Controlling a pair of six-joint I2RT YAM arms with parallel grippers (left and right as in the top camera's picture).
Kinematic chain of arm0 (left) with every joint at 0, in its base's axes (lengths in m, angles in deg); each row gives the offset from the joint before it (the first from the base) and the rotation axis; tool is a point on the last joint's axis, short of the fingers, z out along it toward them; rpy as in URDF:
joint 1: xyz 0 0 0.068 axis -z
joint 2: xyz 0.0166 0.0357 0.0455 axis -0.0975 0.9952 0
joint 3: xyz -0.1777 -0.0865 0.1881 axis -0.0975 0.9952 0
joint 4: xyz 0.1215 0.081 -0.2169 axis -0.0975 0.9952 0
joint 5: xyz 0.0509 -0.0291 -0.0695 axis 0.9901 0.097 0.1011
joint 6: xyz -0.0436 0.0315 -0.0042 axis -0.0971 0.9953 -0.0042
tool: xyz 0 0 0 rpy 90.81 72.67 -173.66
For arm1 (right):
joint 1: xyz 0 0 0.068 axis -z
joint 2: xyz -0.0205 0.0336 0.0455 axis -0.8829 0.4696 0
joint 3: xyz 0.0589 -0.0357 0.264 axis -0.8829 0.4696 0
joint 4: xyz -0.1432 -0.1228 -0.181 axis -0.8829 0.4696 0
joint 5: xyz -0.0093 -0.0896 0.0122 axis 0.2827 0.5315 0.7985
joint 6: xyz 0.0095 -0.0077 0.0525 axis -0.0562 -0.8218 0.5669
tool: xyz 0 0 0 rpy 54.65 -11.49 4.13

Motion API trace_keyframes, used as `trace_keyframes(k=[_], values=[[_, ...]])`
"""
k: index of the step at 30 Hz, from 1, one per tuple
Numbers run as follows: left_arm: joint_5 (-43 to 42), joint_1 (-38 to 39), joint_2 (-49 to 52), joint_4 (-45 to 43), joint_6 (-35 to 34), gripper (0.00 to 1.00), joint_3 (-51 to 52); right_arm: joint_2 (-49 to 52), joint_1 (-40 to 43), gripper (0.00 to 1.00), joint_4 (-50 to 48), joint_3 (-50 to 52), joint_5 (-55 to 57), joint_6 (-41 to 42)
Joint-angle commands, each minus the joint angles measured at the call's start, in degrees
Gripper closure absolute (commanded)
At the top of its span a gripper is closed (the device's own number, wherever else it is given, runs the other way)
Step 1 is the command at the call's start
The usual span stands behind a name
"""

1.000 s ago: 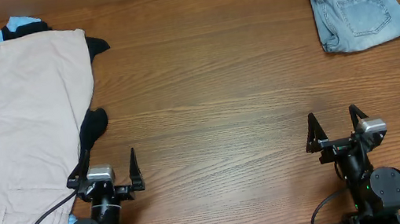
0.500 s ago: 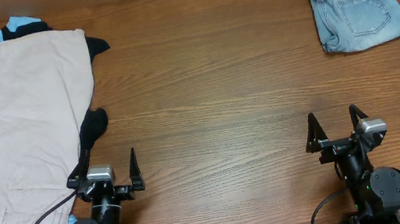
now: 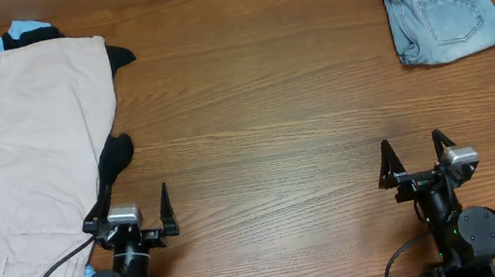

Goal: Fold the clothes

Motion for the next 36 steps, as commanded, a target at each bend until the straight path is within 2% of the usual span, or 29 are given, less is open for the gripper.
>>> trace_keyframes(k=[1, 36], values=[[-0.31, -0.31, -0.52, -0.48, -0.79, 0.0, 0.17, -0.68, -0.33, 0.0, -0.39, 0.42, 0.55, -0.44], [-0.31, -0.31, -0.52, -3.56, -0.83, 0.0, 0.17, -0.68, -0.33, 0.0, -2.32, 0.39, 0.33, -0.44]])
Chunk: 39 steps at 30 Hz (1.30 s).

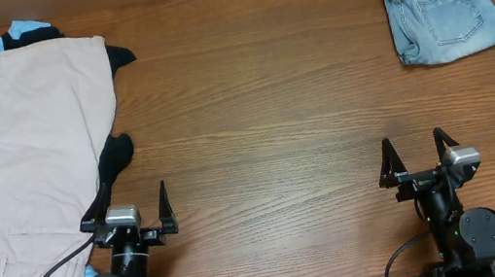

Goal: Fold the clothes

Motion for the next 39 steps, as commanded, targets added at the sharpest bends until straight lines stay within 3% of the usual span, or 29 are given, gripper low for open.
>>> trace_keyframes(k=[1, 7, 21, 29, 39], values=[[-0.28, -0.31, -0.52, -0.52, -1.05, 0.0, 0.15, -0.68, -0.33, 0.0, -0.85, 0.39, 0.35, -0.42], [-0.74, -0.31, -0.52, 0.39, -2.34, 0.0, -1.01, -0.68, -0.33, 0.0, -2.86, 0.13, -0.83, -0.44], [-0.68, -0.31, 2.69, 11.67, -1.81, 0.0, -10.84, -0.35, -0.33, 0.0, -1.29, -3.32, -4.96, -1.38], [-1.62, -0.31, 20.17, 16.85, -1.81, 0.0, -24.68, 9.38, -0.33, 0.0, 6.75, -14.34, -9.7, -1.49], [-2.08, -0.31, 53.05, 45.77, 7.26, 0.0, -61.96, 40.81, -0.33, 0.0, 25.75, -42.6, -11.76, -1.44]])
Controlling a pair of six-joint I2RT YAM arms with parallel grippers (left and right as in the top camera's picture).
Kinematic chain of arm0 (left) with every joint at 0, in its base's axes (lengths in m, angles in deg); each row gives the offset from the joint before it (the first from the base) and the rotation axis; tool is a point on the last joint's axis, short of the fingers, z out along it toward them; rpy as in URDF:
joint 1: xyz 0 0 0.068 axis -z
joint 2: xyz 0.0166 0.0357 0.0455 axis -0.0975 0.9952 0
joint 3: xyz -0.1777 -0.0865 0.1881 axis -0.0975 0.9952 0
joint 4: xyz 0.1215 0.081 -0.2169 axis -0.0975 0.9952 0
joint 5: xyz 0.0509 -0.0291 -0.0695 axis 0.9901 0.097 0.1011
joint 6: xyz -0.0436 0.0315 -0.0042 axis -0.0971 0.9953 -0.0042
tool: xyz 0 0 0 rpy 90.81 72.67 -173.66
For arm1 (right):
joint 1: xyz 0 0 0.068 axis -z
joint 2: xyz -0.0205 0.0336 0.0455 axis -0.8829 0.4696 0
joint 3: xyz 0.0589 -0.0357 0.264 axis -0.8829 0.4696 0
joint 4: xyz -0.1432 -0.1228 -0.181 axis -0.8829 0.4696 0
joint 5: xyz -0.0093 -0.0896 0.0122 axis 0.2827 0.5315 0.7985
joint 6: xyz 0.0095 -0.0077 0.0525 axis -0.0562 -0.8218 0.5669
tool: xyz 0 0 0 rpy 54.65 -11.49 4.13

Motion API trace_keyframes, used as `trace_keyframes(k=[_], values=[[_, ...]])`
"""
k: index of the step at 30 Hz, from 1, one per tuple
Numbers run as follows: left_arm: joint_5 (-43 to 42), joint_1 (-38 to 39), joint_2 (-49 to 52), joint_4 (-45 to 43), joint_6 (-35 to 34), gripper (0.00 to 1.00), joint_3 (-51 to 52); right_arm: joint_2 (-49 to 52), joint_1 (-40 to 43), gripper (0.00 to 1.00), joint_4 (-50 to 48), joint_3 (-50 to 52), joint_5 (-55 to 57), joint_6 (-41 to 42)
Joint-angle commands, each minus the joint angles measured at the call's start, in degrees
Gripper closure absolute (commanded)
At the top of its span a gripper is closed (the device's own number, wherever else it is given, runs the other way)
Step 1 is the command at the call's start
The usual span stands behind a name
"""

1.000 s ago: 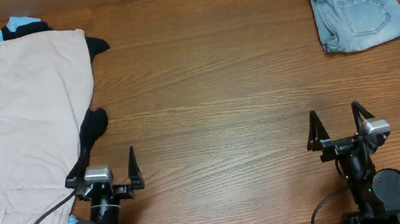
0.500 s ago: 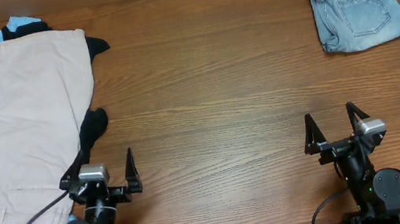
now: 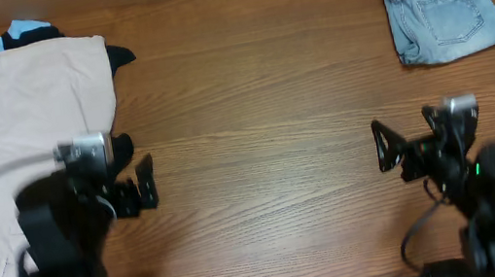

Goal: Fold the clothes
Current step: 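Reach the left gripper to the beige shorts and grasp them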

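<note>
A pile of unfolded clothes lies at the table's left: a beige garment (image 3: 19,123) on top, with black cloth (image 3: 117,55) and light blue cloth showing under it. Folded blue denim shorts (image 3: 444,3) rest at the far right corner. My left gripper (image 3: 132,187) stands open near the beige garment's right edge, its arm covering part of the pile. My right gripper (image 3: 405,142) stands open over bare wood at the right, holding nothing.
The wooden table (image 3: 262,107) spreads between the pile and the shorts. A grey cable from the left arm arcs over the beige garment. The arm bases sit at the near edge.
Both arms have risen from their low rest pose near the front edge and now reach further over the table. The left arm now covers part of the pile. The clothes have not moved.
At both earlier moments the two arms sat still at the near edge with open grippers, the pile at left and the folded shorts at right. Now both arms are raised and further forward, grippers still open and empty.
</note>
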Motion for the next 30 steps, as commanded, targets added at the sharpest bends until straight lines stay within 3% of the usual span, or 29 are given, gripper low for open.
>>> trace_keyframes(k=[1, 4, 9, 15, 20, 24, 30], values=[[-0.85, -0.31, 8.02, 3.3, 5.16, 0.0, -8.98, 9.62, -0.31, 0.0, 4.39, -9.9, -1.18, -0.2], [0.57, -0.33, 13.6, 3.15, 4.13, 0.0, -12.0, 17.92, -0.31, 0.0, 6.32, -15.72, -5.38, -0.17], [7.45, -3.04, 22.71, 2.56, -0.76, 0.0, -14.32, 28.06, -0.31, 0.0, 1.25, -17.25, -16.11, 0.61], [6.86, -16.39, 33.05, 2.27, -3.08, 0.0, -16.02, 35.12, -0.31, 0.0, 0.04, -17.25, -19.1, 0.61], [6.67, -26.53, 40.28, -4.26, -1.95, 0.02, -16.39, 36.76, -0.31, 0.0, 0.02, -17.25, -19.1, 0.59], [6.71, -31.08, 46.07, -10.38, 2.91, 0.06, -16.41, 36.76, -0.31, 0.0, 0.04, -17.25, -19.08, 0.59], [8.66, -33.75, 52.98, -15.13, 15.69, 0.12, -16.39, 36.76, -0.31, 0.0, 0.28, -17.25, -19.06, 0.59]])
